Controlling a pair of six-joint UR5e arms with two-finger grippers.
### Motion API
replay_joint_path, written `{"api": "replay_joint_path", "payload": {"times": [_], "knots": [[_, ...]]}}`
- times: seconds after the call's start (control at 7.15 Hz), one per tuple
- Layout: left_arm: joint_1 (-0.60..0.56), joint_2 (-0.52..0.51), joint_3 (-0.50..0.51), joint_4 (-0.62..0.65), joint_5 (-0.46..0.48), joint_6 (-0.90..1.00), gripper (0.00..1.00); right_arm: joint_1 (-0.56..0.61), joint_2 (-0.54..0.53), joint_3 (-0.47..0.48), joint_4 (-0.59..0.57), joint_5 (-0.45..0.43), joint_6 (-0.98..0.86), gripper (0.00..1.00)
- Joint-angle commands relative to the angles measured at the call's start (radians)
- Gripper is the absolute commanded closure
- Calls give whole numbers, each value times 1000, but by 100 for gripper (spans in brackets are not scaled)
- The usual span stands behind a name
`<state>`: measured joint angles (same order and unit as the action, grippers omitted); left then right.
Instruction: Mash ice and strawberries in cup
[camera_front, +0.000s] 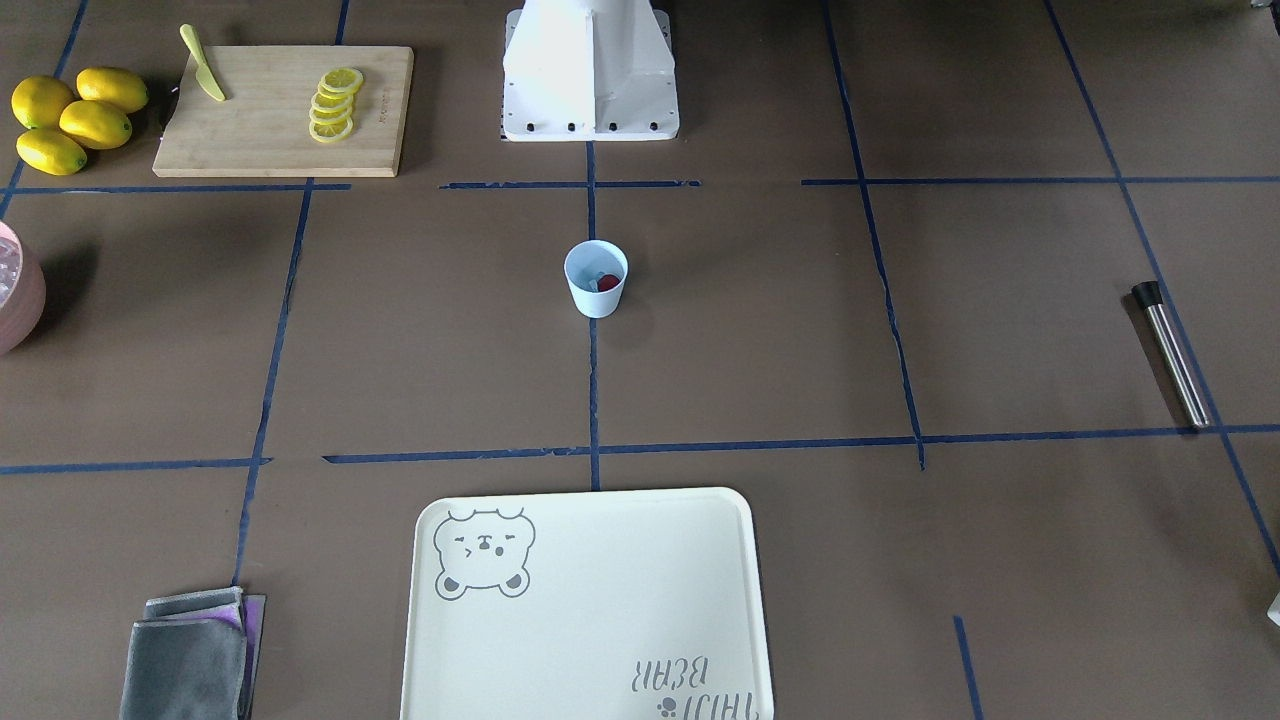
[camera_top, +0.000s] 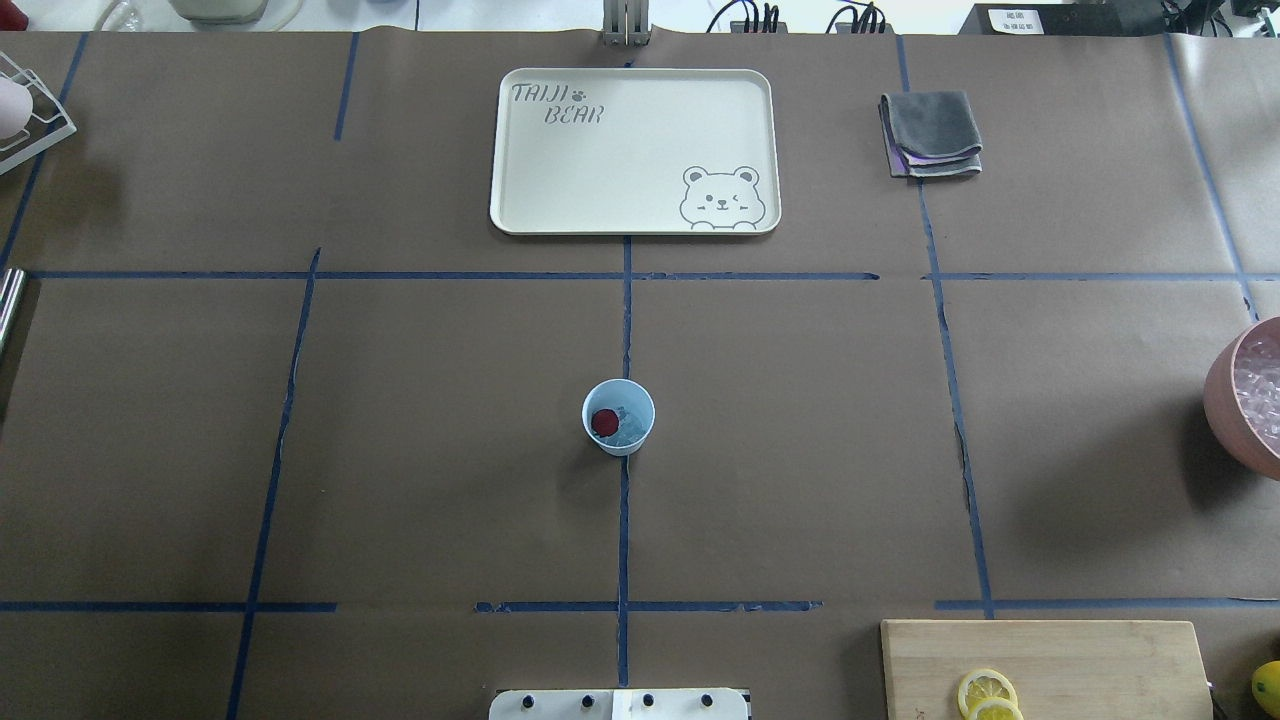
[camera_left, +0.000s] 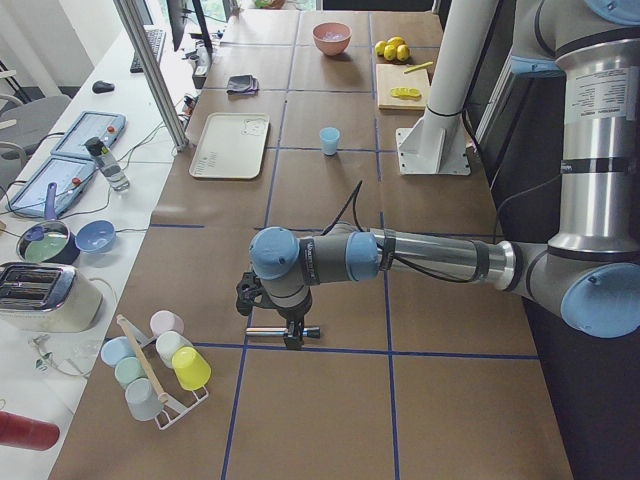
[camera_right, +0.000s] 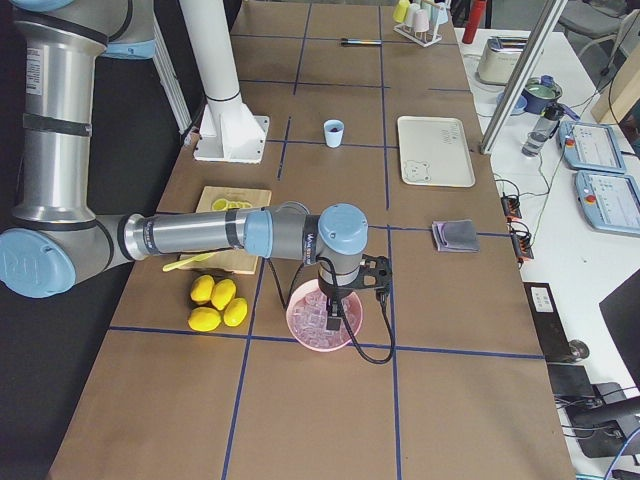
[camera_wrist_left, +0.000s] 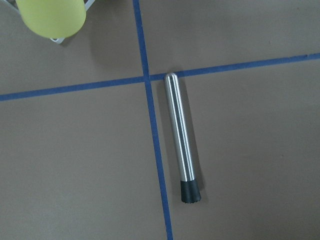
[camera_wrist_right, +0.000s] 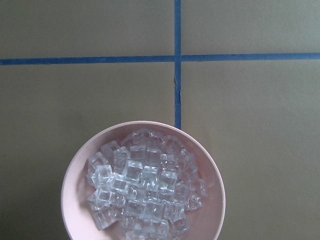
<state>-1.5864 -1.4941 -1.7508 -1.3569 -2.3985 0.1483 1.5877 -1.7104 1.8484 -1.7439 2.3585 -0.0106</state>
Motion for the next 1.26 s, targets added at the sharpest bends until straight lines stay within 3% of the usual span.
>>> {"api": "replay_joint_path", "payload": {"times": [0.0, 0.28, 0.56, 1.12], "knots": [[0, 2, 13, -28, -5, -6, 0, 0, -8, -6, 3, -5, -2, 0], [-9, -5, 11, -21, -1, -3, 0, -5, -2, -47, 9, -8, -12, 0], [-9, -2, 19, -27, -5, 0, 0, -38, 1, -55, 53, -85, -3, 0], [-10, 12, 10, -14, -7, 69, 0, -45, 2, -69, 63, -67, -2, 0]]}}
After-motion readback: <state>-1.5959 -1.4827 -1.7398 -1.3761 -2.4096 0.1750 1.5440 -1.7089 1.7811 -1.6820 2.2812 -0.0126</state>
